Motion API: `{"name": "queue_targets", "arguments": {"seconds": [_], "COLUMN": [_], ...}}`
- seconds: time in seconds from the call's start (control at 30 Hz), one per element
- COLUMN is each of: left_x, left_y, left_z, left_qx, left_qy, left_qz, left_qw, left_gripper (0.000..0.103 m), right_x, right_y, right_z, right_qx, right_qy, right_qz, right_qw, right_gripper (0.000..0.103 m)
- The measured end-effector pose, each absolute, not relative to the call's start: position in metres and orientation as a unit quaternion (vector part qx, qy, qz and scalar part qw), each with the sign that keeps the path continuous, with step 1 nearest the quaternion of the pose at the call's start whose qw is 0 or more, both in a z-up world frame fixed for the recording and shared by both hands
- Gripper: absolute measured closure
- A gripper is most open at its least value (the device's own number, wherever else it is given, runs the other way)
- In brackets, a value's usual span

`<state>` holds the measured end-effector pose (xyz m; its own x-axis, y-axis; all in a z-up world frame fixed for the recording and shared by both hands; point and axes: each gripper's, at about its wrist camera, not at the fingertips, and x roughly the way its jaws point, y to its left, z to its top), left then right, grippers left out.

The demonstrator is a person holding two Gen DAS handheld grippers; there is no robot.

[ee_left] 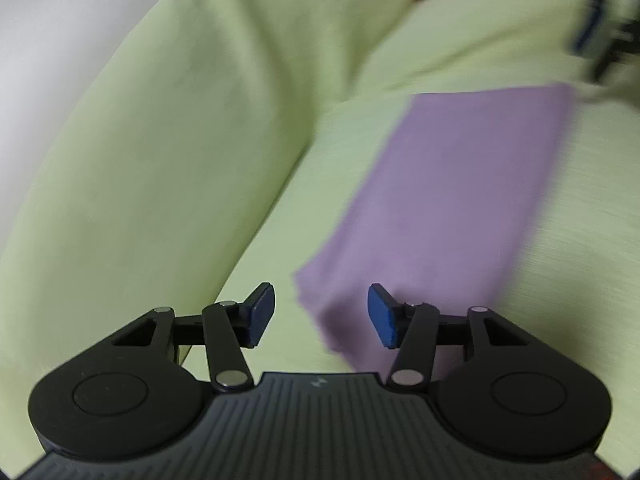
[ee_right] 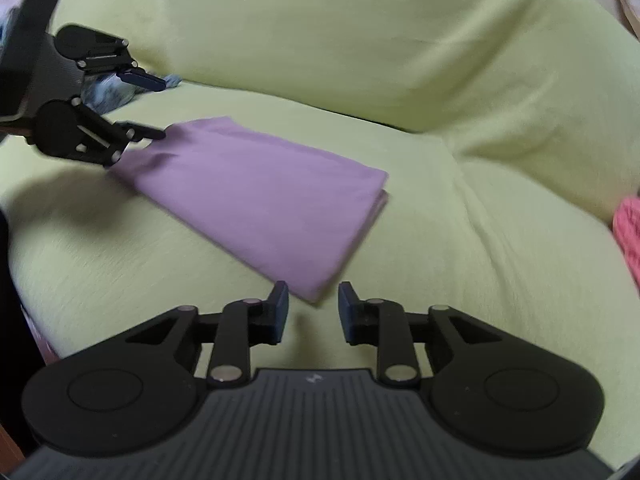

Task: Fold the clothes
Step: 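Grasp the folded top's end with the right gripper while the left gripper grasps the other end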

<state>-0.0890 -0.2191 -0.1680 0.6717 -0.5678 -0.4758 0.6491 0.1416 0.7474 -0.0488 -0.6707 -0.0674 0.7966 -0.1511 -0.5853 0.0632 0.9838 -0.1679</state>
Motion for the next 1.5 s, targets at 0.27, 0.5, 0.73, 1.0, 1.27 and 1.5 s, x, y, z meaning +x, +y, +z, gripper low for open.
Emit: {"name": "queue_targets", "arguments": {"seconds": [0.27,0.5,0.73,1.0,1.27,1.5], "left_x": [-0.136,-0.143,-0.121,-0.086,-0.088,-0.083], "left_y": [-0.216,-0.218,-0.245,-0.229,-0.252,-0.252], "left_z": [-0.197,-0.204,-0.214,-0.212,-0.217,-0.213], "left_qx": [0.584,0.588,0.582,0.599,0.635,0.623], "left_qy": [0.0,-0.037,-0.071,-0.049,-0.042,-0.02], "left_qz": [-0.41,-0.418,-0.427,-0.381,-0.37,-0.382], "left_qw": [0.7,0.691,0.689,0.702,0.677,0.682], "left_gripper": [0.042,0.042,0.042,0.042,0.054,0.054], "right_x": [-0.028,-0.004,0.021,0.02,0.04,0.045], "right_y": [-0.624,-0.591,-0.579,-0.605,-0.593,-0.594], "right_z": [-0.071,-0.085,-0.096,-0.108,-0.115,-0.118], "right_qx": [-0.188,-0.262,-0.352,-0.421,-0.446,-0.456], "right_qy": [0.331,0.318,0.276,0.284,0.289,0.282], "right_qz": [-0.038,0.009,0.03,-0.029,-0.048,-0.033], "right_qw": [0.924,0.911,0.894,0.861,0.846,0.843], "right_gripper": [0.074,0.074,0.074,0.074,0.078,0.08]}}
